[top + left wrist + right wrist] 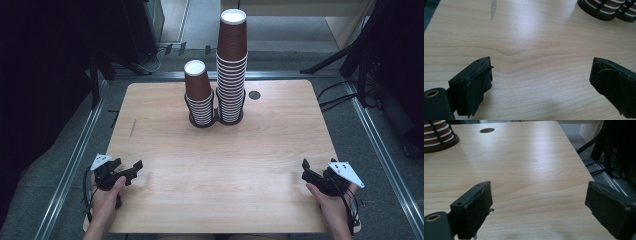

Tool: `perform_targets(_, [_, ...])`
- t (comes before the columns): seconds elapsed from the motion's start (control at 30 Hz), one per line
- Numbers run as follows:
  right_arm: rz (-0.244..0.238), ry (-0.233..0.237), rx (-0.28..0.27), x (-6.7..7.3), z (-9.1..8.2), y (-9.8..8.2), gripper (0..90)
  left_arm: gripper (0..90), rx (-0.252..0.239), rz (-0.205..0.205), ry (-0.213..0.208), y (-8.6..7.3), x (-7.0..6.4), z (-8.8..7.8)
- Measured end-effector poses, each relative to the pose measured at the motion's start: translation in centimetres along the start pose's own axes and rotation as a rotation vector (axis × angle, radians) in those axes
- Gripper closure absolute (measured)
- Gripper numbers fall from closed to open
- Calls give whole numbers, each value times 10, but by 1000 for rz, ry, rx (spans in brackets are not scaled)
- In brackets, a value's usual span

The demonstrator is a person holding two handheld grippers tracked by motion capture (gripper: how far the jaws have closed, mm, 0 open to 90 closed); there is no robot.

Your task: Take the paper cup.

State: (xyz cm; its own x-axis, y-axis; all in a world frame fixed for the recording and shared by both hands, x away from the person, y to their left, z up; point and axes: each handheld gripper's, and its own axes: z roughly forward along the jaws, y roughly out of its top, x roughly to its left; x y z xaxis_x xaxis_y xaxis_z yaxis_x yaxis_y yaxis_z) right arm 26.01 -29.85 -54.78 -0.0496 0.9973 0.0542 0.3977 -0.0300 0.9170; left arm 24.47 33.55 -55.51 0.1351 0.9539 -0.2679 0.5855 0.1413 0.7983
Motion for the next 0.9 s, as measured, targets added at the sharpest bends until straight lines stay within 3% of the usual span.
perform_targets(0.27, [13,16,-44,-1,-3,-1,141,46,5,-4,7,0,0,0])
perform_targets(0.47, [34,5,-87,-2,-5,0,224,46,-8,-6,12,0,1,-1])
perform_targets(0.7, [37,0,-144,6,-11,15,225,46,-16,7,4,-1,0,-2])
perform_targets(0.9, [-4,70,-139,21,-16,34,174,46,-25,5,2,-1,0,-3])
